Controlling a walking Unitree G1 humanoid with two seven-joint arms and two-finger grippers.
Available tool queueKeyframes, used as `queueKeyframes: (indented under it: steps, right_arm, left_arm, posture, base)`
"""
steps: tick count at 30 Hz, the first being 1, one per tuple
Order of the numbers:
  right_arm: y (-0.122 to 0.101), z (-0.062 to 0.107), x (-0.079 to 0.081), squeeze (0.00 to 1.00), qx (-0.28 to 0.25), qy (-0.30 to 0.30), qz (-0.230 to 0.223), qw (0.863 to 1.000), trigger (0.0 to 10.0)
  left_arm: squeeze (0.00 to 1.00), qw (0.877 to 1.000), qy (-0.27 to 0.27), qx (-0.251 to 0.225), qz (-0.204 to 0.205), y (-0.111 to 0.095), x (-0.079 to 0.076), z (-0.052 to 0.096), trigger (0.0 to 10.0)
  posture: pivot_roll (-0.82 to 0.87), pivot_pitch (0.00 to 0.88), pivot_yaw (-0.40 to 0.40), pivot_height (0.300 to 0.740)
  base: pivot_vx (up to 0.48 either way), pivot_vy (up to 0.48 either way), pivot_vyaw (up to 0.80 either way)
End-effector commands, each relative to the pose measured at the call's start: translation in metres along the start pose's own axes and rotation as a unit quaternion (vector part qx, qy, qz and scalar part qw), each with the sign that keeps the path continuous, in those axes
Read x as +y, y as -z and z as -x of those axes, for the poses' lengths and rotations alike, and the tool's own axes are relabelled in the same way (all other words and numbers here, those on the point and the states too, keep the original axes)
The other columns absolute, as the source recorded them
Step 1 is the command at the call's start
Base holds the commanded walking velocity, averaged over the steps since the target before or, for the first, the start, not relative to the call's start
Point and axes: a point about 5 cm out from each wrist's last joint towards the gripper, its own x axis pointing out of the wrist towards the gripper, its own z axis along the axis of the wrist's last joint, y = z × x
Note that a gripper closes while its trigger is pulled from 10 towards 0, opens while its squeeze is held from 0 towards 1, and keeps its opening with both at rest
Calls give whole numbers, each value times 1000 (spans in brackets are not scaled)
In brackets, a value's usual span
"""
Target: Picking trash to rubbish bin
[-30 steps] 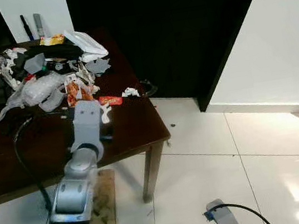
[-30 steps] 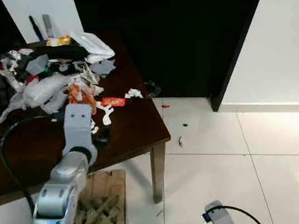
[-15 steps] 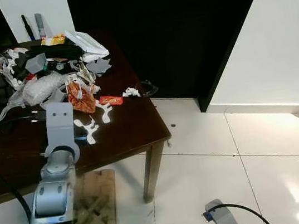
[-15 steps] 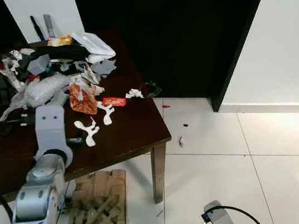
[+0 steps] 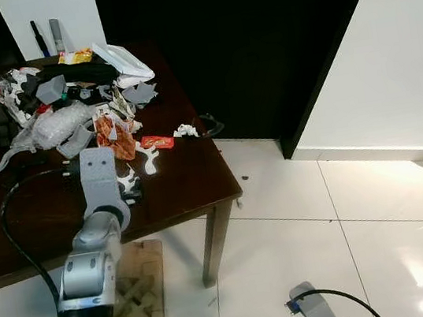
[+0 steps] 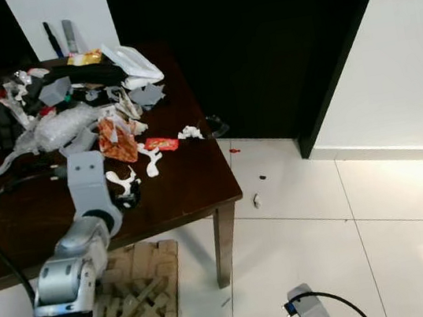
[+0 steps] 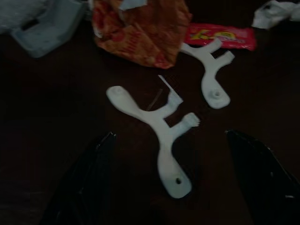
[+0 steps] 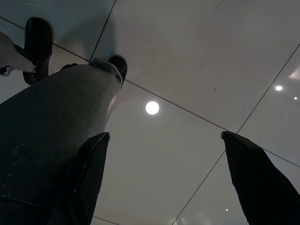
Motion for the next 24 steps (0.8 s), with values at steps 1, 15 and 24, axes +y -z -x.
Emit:
queueKeyframes:
  steps: [1,15,24]
  right_arm:
    - [28,2,9,0,45,-14,-16,999,10000]
    - [-72,25,-91,0,-165,67,-83,980,10000]
    - [-149,81,-151,0,-402,-24,-158,902,10000]
  left_arm:
    - [0,1000,3,5,-5,3,-2,-2,10000]
    - [0,1000,-3,18,-10,11,4,-6,10000]
    - [0,1000,-10,11,-8,8,8,-6,10000]
  posture:
    - [171,145,-47,740]
    - [162,144,-44,740]
    - [159,142,-46,740]
  base:
    - [0,0,0]
    - [0,0,0]
    - [0,0,0]
